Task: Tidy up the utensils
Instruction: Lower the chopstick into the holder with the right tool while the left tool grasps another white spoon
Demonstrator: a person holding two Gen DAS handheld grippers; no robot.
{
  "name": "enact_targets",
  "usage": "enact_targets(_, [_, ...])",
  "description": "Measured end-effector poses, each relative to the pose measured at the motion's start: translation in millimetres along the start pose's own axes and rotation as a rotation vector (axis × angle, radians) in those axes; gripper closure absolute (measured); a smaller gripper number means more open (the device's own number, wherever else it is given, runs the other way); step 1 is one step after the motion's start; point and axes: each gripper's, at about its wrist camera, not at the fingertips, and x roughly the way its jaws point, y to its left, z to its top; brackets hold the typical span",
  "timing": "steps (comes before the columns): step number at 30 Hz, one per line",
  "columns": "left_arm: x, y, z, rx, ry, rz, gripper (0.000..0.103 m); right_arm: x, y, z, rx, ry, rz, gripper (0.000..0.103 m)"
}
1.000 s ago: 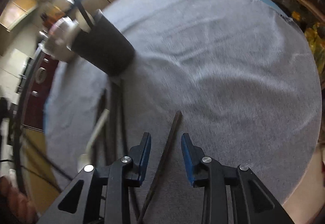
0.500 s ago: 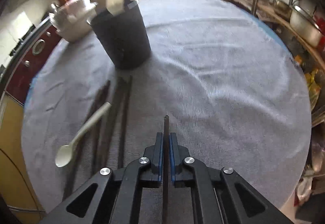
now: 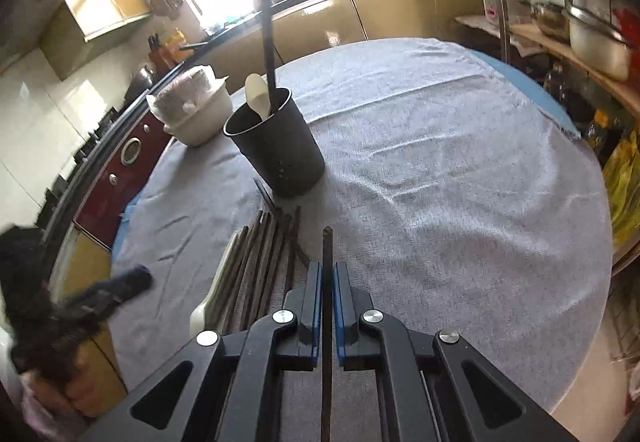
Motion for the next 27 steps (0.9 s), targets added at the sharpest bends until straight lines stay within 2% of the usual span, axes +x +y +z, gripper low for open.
enact_targets(3, [11, -5, -3, 0.043, 0.009, 0.050, 0.046, -1, -8, -1, 0.031, 0.000, 0.027, 0.097])
enact_targets(9, [42, 3, -2, 0.024, 0.089, 0.115, 0.046, -2, -13, -5, 0.051, 0.000, 0.091, 0.097])
enact_targets(11, [47, 5, -4, 0.022, 0.108, 0.109, 0.058, -2, -19, -4, 0.088, -0.002, 0.137, 0.097])
enact_targets(13, [50, 7, -8, 0.016, 0.128, 0.076, 0.075, -5, -23, -3, 0.113, -0.010, 0.166, 0.097])
enact_targets(14, [50, 7, -11, 0.018, 0.125, 0.076, 0.077, -8, -25, -1, 0.124, -0.024, 0.181, 0.097])
enact_targets(16, [46, 9, -14, 0.025, 0.112, 0.064, 0.091, -13, -26, 1, 0.132, -0.045, 0.199, 0.097])
enact_targets(22, [31, 20, -16, -0.020, 0.077, 0.039, 0.098, -25, -12, 7, 0.095, -0.105, 0.227, 0.097])
enact_targets(27, [12, 20, -7, -0.026, 0.025, 0.037, 0.098, -37, 10, 14, 0.035, -0.152, 0.241, 0.097])
